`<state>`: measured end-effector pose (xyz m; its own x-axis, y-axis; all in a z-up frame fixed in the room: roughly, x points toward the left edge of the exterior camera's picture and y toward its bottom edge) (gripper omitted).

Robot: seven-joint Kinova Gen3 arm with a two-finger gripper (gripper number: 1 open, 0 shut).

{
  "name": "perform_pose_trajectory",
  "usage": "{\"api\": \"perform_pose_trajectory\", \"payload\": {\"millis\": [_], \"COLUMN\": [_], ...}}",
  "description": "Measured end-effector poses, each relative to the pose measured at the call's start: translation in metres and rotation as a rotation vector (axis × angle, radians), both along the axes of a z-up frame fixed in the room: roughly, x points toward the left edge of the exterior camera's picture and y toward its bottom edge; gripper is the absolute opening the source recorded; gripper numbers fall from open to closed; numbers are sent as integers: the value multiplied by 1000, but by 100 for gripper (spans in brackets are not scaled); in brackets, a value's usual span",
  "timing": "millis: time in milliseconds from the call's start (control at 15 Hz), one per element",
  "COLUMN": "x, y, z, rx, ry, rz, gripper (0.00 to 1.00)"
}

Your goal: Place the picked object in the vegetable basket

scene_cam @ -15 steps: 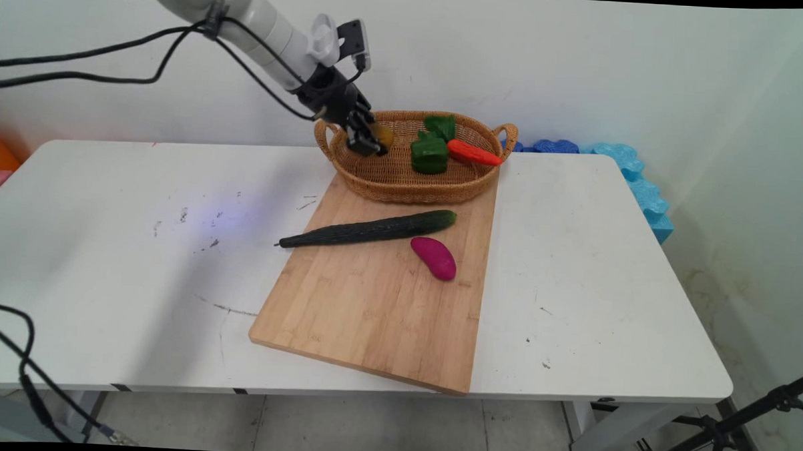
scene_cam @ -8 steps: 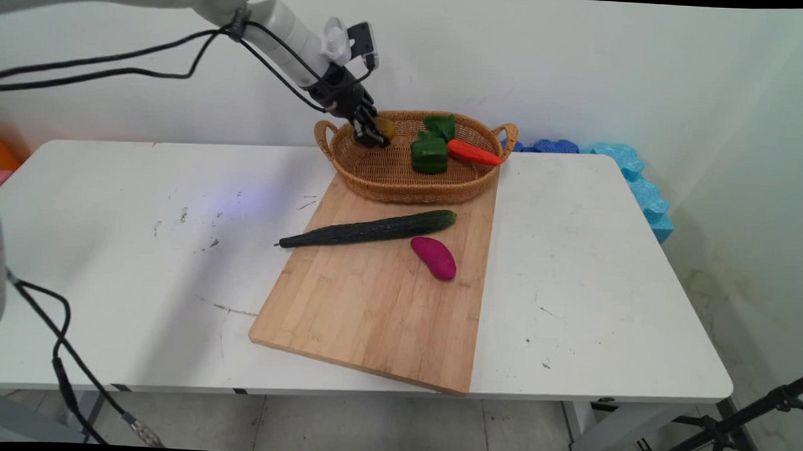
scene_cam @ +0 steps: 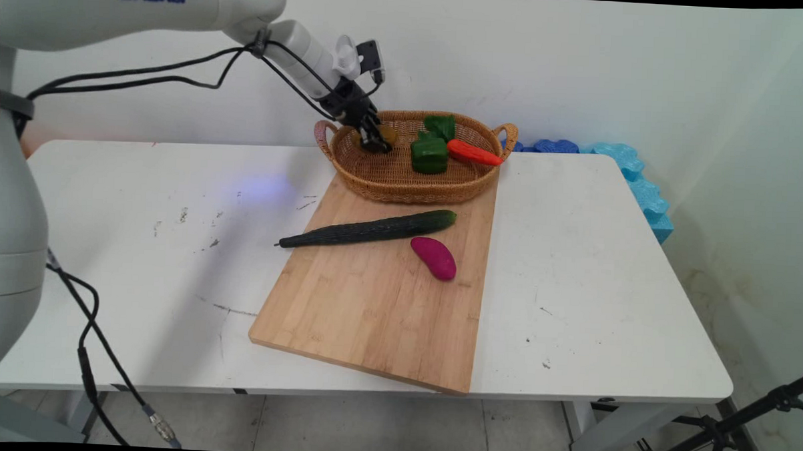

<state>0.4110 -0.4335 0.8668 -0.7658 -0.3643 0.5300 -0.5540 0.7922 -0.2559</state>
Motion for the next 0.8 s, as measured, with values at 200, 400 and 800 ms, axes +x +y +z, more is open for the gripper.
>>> {"api": "perform_pose_trajectory", "payload": {"millis": [200, 400, 800], "x": [1, 1, 0], "y": [-8, -14, -16], "z": [-9, -17, -23], "rx": [0, 0, -4], "ry": [-4, -4, -2], "rz": [0, -3, -12], "gripper": [0, 0, 100]}}
